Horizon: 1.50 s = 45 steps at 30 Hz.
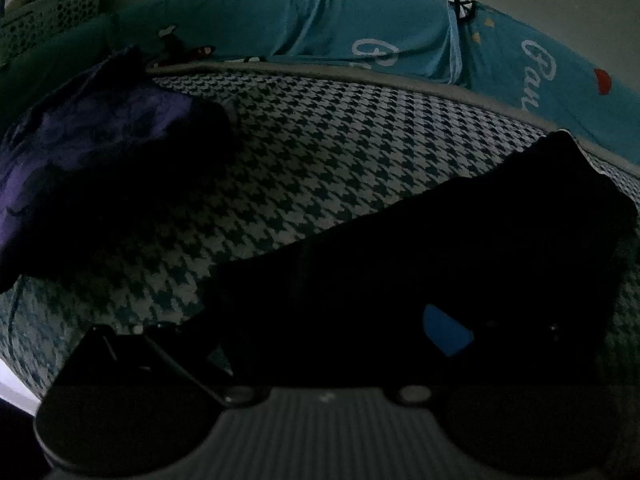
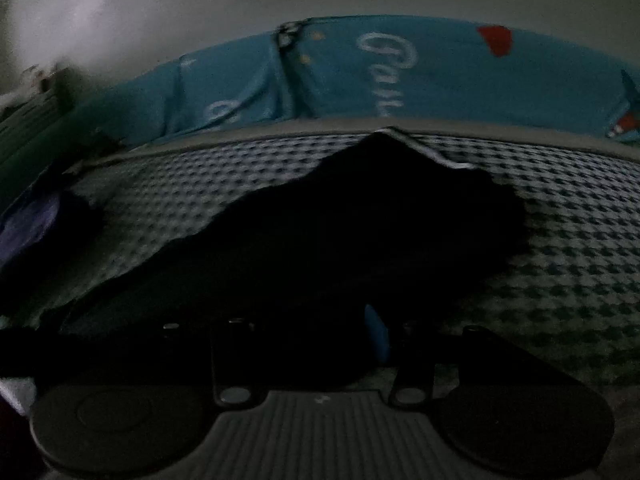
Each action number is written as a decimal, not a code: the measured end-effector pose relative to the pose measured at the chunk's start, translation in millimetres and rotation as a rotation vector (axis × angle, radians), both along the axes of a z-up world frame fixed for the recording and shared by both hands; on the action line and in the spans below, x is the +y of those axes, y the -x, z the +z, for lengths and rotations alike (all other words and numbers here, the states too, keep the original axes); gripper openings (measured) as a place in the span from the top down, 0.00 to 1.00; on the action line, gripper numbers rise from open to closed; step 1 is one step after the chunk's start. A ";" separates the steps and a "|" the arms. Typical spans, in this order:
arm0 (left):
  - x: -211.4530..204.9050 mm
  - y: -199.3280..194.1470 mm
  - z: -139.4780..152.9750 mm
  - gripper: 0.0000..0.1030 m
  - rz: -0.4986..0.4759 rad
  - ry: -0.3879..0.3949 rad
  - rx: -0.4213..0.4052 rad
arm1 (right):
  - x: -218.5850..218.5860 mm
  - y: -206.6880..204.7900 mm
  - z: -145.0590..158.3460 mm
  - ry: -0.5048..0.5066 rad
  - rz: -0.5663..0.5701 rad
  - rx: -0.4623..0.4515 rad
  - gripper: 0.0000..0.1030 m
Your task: Fold clothes
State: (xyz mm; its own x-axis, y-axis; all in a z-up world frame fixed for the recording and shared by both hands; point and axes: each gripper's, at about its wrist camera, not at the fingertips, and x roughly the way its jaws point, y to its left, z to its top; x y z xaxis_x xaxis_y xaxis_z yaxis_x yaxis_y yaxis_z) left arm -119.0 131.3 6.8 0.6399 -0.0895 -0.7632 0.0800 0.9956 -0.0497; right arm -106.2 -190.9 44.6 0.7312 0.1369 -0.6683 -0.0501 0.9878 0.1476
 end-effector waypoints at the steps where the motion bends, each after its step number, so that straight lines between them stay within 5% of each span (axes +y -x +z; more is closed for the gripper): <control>1: -0.9 -0.6 -0.6 0.00 0.001 -0.002 0.002 | -5.7 -4.5 0.0 -0.005 -0.016 0.002 0.55; 9: -5.0 -3.2 -4.2 0.00 0.004 -0.013 0.006 | -47.5 -30.0 -7.5 -0.049 -0.128 0.003 0.51; 20: -9.7 -7.7 -7.5 0.00 -0.003 -0.021 0.020 | -118.4 -54.3 -25.3 -0.243 -0.292 0.010 0.49; 30: -14.4 -11.2 -7.9 0.00 -0.014 -0.021 0.027 | -137.9 -79.8 -42.1 -0.331 -0.302 0.002 0.44; 36: -15.4 -12.4 -7.3 0.00 -0.020 -0.017 0.032 | -134.8 -86.3 -38.2 -0.310 -0.271 -0.006 0.44; 41: -13.9 -12.7 -6.7 0.00 -0.019 -0.005 0.035 | -144.5 -78.2 -26.2 -0.259 -0.357 -0.055 0.44; 45: -14.7 -13.2 -7.3 0.00 -0.023 -0.009 0.036 | -160.5 -79.2 -35.2 -0.354 -0.369 -0.041 0.44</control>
